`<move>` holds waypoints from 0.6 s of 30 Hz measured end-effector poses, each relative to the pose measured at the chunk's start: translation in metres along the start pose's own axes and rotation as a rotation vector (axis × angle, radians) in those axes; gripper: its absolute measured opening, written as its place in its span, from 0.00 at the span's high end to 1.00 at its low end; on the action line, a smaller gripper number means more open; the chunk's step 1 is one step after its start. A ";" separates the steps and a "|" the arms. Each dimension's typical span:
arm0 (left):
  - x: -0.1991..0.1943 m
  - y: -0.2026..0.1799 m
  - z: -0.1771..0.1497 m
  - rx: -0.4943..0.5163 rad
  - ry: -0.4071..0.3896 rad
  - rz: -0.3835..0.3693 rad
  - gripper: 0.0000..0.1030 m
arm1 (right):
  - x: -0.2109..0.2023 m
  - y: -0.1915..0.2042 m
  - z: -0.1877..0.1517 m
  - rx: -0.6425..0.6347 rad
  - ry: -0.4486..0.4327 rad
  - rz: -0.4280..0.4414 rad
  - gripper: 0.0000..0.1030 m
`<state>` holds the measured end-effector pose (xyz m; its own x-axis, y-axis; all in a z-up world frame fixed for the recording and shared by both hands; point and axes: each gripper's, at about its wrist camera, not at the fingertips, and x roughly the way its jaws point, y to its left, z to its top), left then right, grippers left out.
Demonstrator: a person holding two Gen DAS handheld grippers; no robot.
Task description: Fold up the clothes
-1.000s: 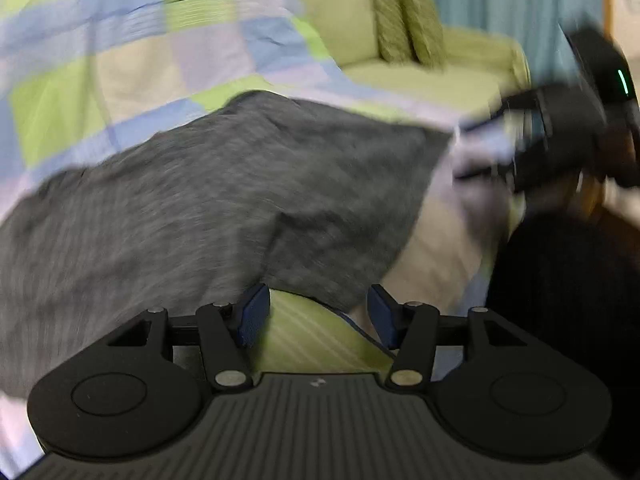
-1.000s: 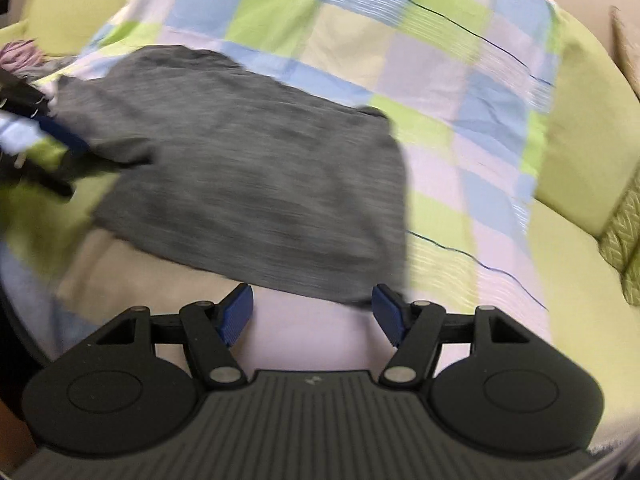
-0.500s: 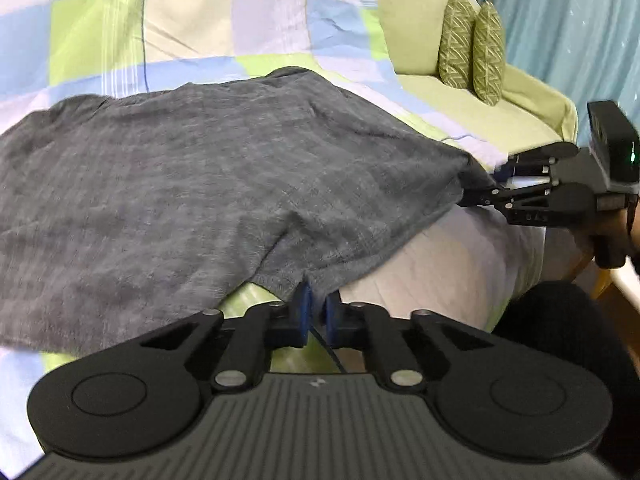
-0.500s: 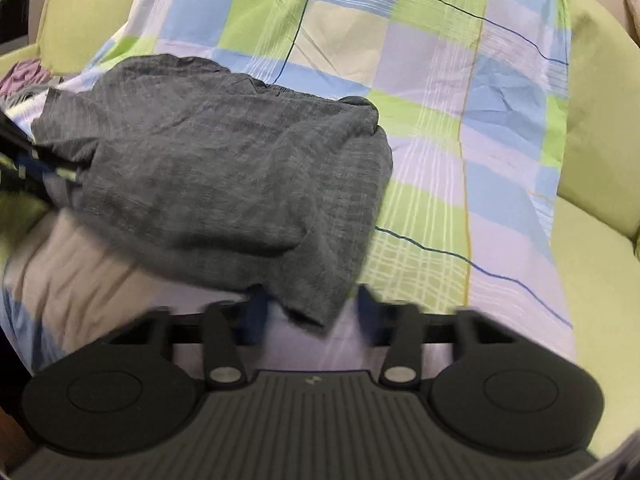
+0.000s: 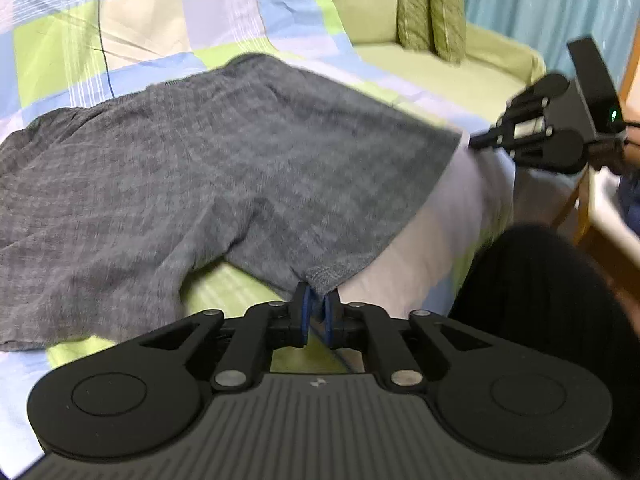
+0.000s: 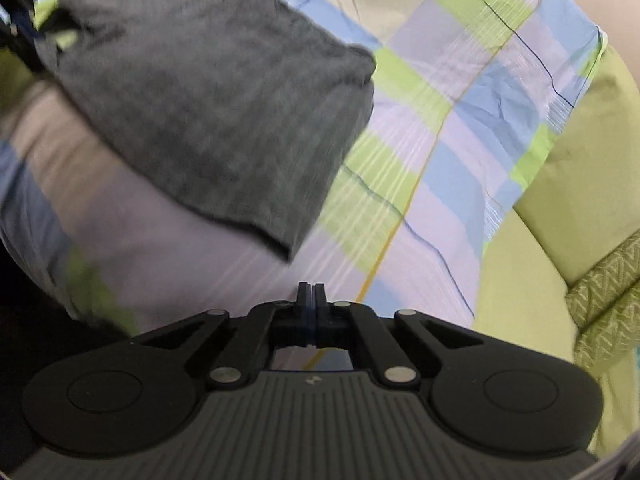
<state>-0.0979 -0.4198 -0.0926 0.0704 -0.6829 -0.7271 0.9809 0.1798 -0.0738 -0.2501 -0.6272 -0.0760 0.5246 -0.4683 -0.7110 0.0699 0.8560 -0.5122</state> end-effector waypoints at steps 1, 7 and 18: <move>-0.003 0.000 -0.002 0.005 0.001 0.000 0.80 | -0.005 0.003 0.002 0.001 -0.013 -0.015 0.99; -0.045 0.015 -0.021 0.056 -0.066 0.096 0.61 | -0.032 0.029 0.024 -0.039 -0.088 -0.078 0.80; -0.075 0.068 -0.041 0.245 -0.085 0.324 0.54 | -0.037 0.161 0.130 -0.362 -0.396 0.164 0.76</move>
<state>-0.0435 -0.3274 -0.0709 0.3875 -0.6763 -0.6265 0.9188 0.2281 0.3221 -0.1479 -0.4430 -0.0693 0.7877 -0.1573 -0.5956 -0.2988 0.7479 -0.5928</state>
